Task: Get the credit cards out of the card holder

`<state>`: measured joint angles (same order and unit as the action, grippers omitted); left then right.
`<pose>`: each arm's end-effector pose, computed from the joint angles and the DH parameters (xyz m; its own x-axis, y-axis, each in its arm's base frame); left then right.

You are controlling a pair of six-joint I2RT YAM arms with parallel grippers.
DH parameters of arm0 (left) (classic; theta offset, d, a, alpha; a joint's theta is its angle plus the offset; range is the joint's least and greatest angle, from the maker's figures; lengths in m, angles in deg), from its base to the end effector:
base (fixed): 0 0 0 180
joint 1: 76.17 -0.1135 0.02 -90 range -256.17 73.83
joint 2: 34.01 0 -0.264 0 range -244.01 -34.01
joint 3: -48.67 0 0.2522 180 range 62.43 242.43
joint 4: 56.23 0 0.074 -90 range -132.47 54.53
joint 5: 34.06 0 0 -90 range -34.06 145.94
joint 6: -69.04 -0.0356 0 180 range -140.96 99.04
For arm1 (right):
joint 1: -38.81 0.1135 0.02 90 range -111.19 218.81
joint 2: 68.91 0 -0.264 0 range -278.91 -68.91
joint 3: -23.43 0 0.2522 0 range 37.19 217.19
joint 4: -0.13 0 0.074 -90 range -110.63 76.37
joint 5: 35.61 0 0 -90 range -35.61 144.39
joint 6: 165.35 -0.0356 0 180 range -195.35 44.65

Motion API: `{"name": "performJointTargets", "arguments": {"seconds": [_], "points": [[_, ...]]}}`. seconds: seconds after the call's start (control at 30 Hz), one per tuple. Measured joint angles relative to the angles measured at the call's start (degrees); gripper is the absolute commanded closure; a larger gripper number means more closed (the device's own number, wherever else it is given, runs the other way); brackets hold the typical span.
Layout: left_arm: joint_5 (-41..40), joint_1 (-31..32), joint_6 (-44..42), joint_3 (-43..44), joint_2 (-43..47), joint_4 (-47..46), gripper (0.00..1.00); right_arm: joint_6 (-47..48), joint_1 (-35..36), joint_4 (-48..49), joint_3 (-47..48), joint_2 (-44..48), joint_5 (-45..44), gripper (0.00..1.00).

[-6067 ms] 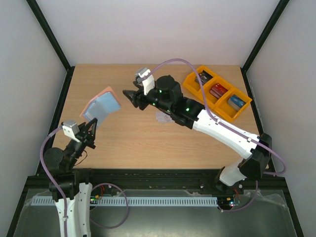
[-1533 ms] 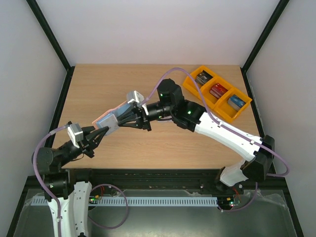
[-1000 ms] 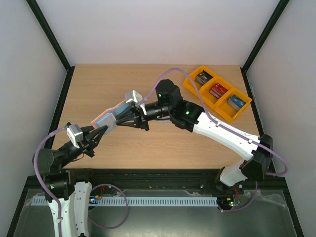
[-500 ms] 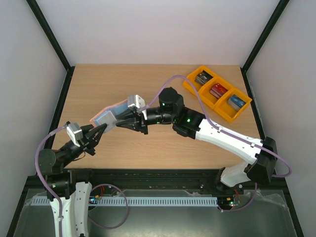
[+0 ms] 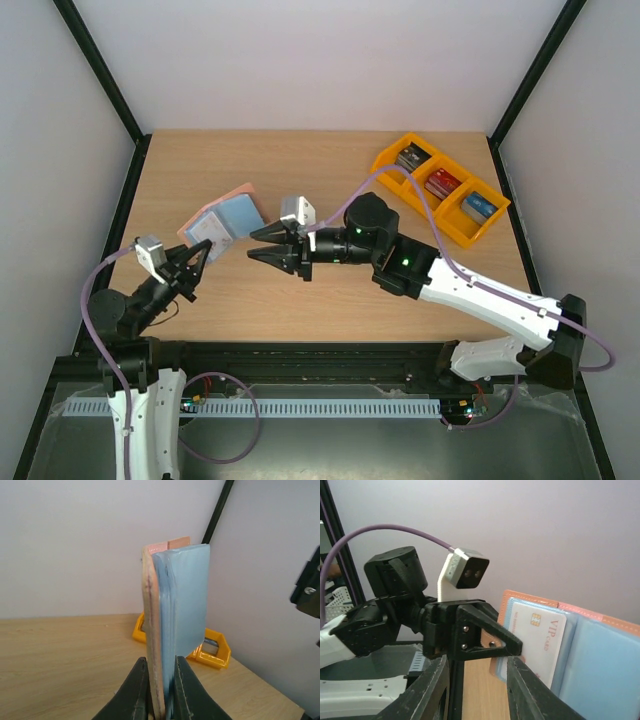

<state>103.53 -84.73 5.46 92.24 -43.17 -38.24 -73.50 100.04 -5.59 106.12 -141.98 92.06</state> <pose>0.0647 -0.0168 0.3258 -0.0166 -0.3060 -0.9519 0.6617 0.7104 -0.2399 0.1223 0.2679 0.4152 0.0646 0.0645 -0.9958 -0.9857 -0.1515 -0.0738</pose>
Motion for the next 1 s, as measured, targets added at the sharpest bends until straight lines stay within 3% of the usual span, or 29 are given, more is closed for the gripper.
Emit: {"name": "performJointTargets", "arguments": {"seconds": [0.27,0.57,0.77,1.0], "points": [[-7.69,0.00,1.05,-0.63,-0.44,2.80,0.98,-6.56,0.00,2.03,-1.44,1.05,1.53,0.66],[-10.49,0.00,1.09,-0.98,-1.70,5.33,0.98,-17.20,0.00,6.86,2.54,-10.16,4.79,0.69],[-6.32,0.00,2.08,-0.98,-1.73,4.28,0.98,-20.46,-0.15,5.60,8.59,-17.11,3.72,0.72],[2.73,0.00,5.95,-1.11,-0.61,-2.75,0.98,-20.52,-2.95,3.23,9.05,-17.35,3.96,0.81]]}}
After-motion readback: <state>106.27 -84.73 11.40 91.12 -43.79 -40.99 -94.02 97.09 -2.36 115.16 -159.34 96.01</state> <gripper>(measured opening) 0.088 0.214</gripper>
